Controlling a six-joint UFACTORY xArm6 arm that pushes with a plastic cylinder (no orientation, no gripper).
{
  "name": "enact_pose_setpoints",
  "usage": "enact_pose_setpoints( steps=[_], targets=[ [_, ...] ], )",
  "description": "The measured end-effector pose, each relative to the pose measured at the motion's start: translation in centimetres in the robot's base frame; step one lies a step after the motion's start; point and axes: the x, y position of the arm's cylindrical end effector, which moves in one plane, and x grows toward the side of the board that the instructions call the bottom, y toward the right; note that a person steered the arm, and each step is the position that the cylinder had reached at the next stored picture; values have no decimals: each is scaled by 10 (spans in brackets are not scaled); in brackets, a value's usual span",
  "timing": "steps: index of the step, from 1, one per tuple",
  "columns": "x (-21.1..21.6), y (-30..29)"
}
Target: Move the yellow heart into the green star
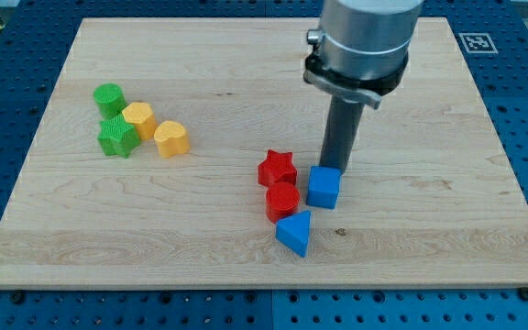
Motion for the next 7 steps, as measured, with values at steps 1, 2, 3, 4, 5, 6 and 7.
enact_pose_setpoints(
  steps=[1, 2, 3, 4, 5, 6, 7],
  targets=[
    [13, -4],
    [15, -4],
    [-19, 22],
    [-71, 58],
    [-105, 81],
    [-105, 81],
    [-105, 75]
  ],
)
